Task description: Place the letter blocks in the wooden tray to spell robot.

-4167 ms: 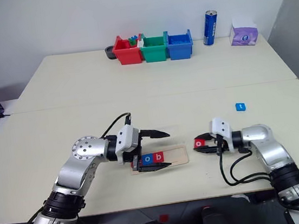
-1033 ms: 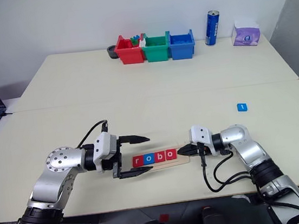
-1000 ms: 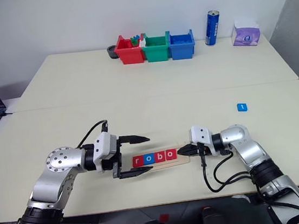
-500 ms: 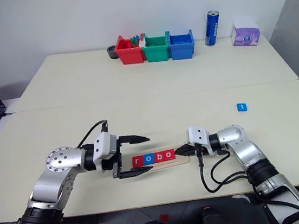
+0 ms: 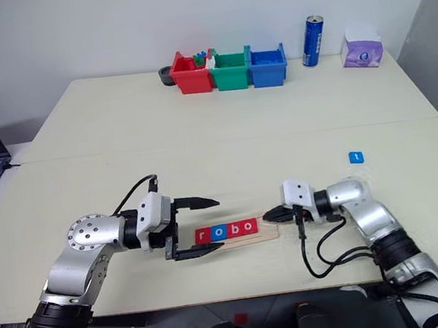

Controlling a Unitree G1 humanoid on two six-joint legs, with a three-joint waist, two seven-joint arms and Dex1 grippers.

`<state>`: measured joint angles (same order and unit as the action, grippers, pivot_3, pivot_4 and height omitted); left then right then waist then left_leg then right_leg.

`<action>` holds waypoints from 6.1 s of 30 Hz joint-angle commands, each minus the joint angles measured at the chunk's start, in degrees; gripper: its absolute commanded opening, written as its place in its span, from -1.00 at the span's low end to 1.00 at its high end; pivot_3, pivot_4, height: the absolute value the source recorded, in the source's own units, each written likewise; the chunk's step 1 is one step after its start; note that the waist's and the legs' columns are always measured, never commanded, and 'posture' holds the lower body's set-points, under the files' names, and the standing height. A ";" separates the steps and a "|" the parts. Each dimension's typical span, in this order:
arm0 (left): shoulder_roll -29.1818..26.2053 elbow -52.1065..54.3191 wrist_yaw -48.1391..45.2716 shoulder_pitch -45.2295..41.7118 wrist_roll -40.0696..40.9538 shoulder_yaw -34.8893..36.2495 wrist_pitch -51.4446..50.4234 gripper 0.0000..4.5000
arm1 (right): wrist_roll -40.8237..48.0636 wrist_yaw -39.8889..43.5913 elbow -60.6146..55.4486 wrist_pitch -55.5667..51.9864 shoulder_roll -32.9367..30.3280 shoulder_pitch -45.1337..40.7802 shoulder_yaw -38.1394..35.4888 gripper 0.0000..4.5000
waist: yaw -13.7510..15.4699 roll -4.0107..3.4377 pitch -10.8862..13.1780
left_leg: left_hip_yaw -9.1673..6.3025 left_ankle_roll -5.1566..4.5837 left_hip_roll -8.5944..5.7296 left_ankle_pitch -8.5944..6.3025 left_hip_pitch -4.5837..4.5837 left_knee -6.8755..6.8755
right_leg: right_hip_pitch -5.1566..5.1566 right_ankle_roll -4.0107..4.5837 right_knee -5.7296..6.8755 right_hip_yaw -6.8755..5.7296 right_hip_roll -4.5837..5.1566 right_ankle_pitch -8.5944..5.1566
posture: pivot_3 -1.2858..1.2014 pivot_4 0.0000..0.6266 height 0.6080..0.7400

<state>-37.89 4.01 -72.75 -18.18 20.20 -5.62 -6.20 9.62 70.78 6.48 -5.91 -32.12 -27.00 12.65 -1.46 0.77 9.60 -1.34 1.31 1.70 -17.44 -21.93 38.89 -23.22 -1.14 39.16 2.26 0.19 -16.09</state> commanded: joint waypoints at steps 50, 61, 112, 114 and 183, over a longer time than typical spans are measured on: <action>21.28 -5.81 18.98 -14.15 -8.55 -8.57 0.75 1.00 | -2.31 -64.74 11.24 -28.09 12.02 -3.02 -24.56 -0.07 | -0.24 -0.11 -0.10 | 0.14 0.03 -0.07 0.02 0.03 0.02 | -0.01 -0.06 0.13 0.19 -0.03 0.04 | 0.03 -0.52 1.00; 19.93 -5.27 17.41 -13.11 -8.12 -8.30 1.11 1.00 | -0.75 -61.49 -4.20 -36.70 12.01 5.86 -21.01 -0.35 | -0.08 -0.11 -0.15 | 0.07 0.03 -0.10 0.02 0.00 -0.02 | 0.00 -0.06 0.06 0.12 -0.05 0.04 | 0.03 -0.52 1.00; 5.04 2.30 7.28 -3.42 -1.44 -2.80 0.76 1.00 | 9.02 -59.21 -49.45 -73.61 19.68 15.87 -14.66 0.98 | -0.39 -0.08 -0.21 | -0.01 0.05 -0.04 0.03 -0.02 -0.11 | -0.01 0.03 -0.14 0.07 -0.25 -0.05 | 0.03 -0.52 1.00; 5.13 2.13 7.40 -3.25 -1.55 -2.75 1.09 1.00 | 10.10 -57.85 -49.69 -74.07 18.55 13.22 -17.04 0.98 | -0.39 -0.08 -0.20 | 0.00 0.05 -0.05 0.03 -0.02 -0.11 | -0.02 0.03 -0.14 0.08 -0.24 -0.04 | 0.03 -0.52 1.00; 5.38 1.68 6.60 -4.16 -0.67 -2.86 1.48 1.00 | -4.09 12.59 27.81 17.60 -2.36 -9.60 1.66 -0.35 | -0.24 0.00 -0.07 | 0.03 0.05 0.01 0.04 0.18 0.07 | 0.08 0.07 0.23 0.06 -0.03 0.02 | 0.03 -0.52 1.00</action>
<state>-32.27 4.01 -65.86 -21.59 18.86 -9.28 -4.91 5.49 83.22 36.16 12.53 -33.77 -37.13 14.72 -1.70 0.77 9.53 -1.31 1.37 1.71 -17.40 -21.76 38.96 -23.15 -1.06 39.39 2.32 0.16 -16.07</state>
